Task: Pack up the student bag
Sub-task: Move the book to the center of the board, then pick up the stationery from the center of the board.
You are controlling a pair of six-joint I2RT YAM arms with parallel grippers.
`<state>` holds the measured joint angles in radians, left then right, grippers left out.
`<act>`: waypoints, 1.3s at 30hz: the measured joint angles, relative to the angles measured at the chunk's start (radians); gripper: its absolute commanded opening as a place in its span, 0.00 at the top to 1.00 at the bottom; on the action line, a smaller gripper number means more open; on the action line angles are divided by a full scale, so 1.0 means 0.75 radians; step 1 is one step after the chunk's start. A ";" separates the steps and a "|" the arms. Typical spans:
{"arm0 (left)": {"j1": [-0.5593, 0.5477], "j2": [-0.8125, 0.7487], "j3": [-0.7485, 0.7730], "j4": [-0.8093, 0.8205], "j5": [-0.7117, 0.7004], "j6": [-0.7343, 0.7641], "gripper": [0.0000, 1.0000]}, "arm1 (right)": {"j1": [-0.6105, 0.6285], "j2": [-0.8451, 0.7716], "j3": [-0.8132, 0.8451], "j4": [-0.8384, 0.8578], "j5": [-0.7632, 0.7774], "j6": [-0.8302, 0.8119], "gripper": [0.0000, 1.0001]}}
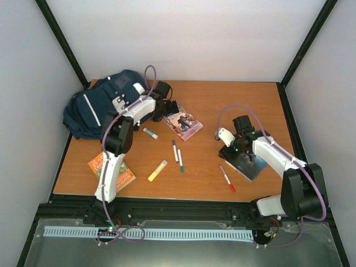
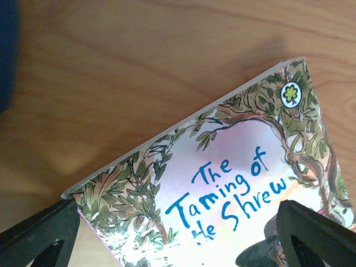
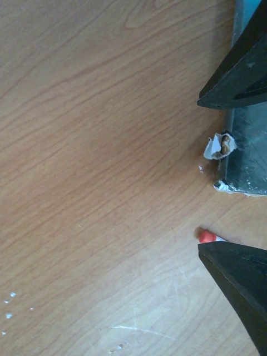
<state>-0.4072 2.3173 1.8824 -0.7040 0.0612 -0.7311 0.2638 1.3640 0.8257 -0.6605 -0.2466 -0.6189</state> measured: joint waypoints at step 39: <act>-0.101 0.079 0.363 -0.414 -0.457 -0.132 0.05 | -0.107 0.051 0.068 0.048 -0.111 0.090 0.35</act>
<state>-0.4831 2.3764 2.1548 -1.0145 -0.2817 -0.8303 0.1837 1.4025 0.8764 -0.6243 -0.3302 -0.5518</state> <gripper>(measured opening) 0.950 0.655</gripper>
